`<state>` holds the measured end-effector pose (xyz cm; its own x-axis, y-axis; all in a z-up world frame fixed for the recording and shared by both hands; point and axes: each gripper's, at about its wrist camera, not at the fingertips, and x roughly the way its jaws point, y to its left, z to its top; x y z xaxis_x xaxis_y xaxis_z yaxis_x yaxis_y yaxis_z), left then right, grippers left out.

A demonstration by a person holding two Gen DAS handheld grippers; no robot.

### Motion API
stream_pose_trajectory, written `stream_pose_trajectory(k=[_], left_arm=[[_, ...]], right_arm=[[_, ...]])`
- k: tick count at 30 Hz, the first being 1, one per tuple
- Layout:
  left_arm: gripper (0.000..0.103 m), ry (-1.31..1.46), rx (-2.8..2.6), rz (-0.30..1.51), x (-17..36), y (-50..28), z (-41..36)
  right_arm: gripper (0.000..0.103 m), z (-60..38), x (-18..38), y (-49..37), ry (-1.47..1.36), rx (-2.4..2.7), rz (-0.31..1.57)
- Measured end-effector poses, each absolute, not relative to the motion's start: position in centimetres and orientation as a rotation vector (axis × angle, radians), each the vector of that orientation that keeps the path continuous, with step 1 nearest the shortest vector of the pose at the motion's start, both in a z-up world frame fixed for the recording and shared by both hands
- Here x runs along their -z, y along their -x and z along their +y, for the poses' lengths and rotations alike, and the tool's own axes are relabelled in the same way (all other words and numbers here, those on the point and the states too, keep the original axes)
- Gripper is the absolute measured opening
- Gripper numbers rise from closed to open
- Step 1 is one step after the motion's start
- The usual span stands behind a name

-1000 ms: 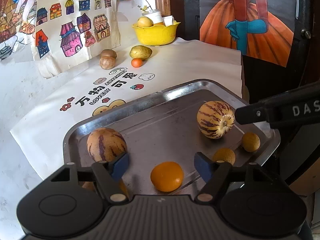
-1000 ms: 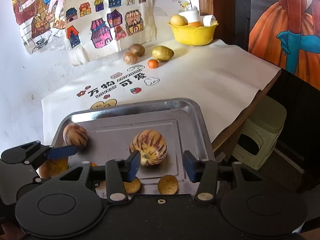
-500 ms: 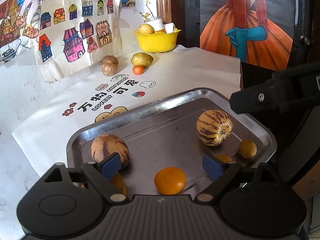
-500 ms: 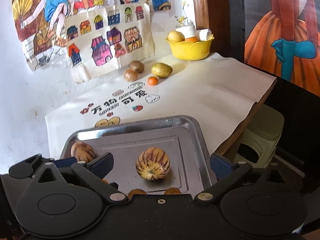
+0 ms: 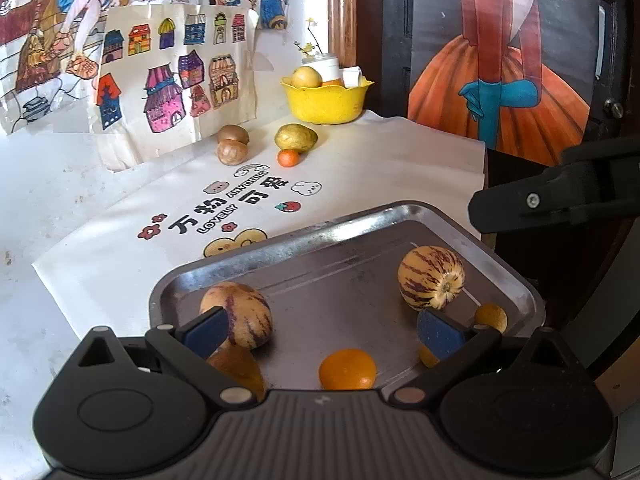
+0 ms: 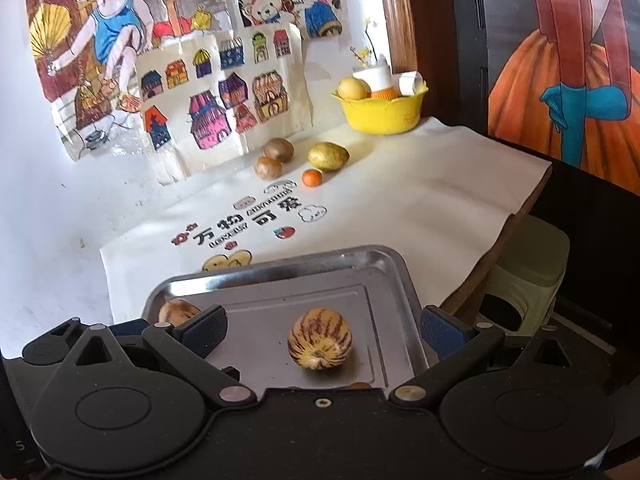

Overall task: Organize fruits
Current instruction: 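Withdraw both tools up and away from the tray, then move both open tools toward the remaining kiwis, mango and mandarin on the sheet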

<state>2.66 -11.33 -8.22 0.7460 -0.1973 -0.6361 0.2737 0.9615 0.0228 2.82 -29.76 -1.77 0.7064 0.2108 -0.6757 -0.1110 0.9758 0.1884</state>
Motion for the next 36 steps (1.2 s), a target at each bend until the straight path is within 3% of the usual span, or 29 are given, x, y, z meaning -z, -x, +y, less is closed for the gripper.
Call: stream_pose_trajectory(k=[7,13,21,27,31,36], left_arm=[[0.102,-0.100,0.249,0.624,7.0,-2.3,-10.4],[0.102,-0.018,0.222,0.547,5.0,-2.0,-9.0],[0.103,-0.026,0.160,0.486,2.0,-2.2,-7.3],[0.103,0.008,0.116,0.478,0.4,-3.6,-5.8],[0.103,0.000,0.088,0.474,0.1,-4.6,-5.0],[0.103,0.003,0.082,0.475,0.2,-5.9,-4.4]], right_arm=[[0.102,-29.1,-0.4,-1.7,-0.139,-0.205,0.679],[0.103,-29.8,-3.4,-0.2,-0.220,-0.238,0.498],[0.103,-30.1,-4.9,-0.9,-0.339,-0.351,0.519],[0.103,-28.5,-7.0,-0.7,-0.255,-0.344,0.454],[0.103,-28.0,-6.6,-2.6,-0.239,-0.318,0.533],[0.103,-28.0,-7.6,-2.3,-0.228,-0.301,0.396]])
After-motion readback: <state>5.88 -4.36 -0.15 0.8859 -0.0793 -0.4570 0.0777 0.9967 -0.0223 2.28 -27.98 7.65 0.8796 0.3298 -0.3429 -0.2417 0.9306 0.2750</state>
